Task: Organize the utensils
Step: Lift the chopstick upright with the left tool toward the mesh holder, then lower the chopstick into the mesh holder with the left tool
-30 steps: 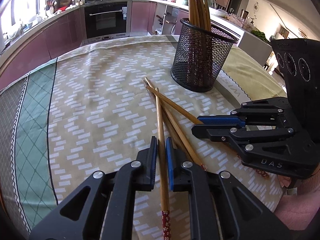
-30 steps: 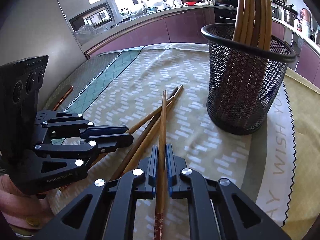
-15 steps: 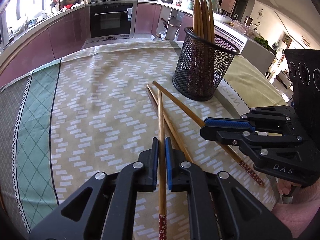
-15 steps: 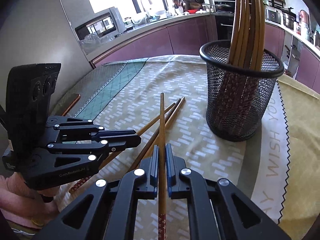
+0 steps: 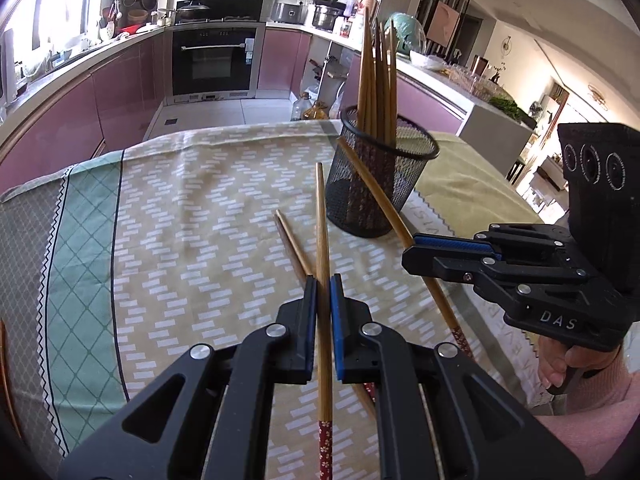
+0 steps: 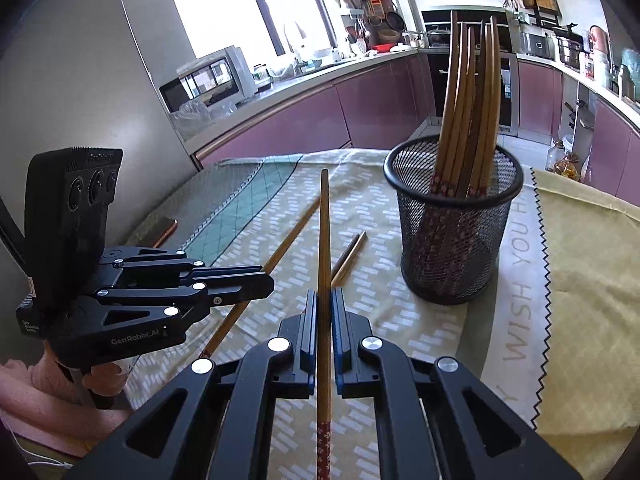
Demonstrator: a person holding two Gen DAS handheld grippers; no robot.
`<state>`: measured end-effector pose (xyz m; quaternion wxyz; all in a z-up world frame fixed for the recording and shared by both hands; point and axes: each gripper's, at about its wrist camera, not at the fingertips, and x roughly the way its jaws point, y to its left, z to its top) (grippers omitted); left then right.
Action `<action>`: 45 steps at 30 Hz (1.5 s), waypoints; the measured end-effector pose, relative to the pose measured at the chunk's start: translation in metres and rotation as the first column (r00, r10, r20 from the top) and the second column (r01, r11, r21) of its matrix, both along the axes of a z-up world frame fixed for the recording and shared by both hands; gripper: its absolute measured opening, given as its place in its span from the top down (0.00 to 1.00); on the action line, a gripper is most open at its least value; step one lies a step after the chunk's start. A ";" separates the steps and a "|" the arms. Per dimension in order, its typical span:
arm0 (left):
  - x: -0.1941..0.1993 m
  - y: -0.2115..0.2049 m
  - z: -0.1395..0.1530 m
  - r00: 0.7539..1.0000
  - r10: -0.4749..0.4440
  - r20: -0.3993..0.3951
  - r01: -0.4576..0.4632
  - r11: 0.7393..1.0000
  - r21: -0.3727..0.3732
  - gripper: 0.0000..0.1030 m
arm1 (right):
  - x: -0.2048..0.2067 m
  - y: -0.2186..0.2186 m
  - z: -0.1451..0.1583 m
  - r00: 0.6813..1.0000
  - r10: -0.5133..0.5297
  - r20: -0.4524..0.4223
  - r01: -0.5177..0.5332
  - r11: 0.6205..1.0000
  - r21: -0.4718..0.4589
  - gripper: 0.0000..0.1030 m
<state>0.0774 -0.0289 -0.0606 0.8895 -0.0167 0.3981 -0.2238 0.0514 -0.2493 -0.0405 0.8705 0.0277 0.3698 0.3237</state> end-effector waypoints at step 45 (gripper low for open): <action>0.015 -0.006 0.126 0.968 -0.038 0.247 0.085 0.979 -0.185 0.93 | 0.014 -0.074 0.111 0.953 -0.171 0.251 0.127 0.975 0.184 0.94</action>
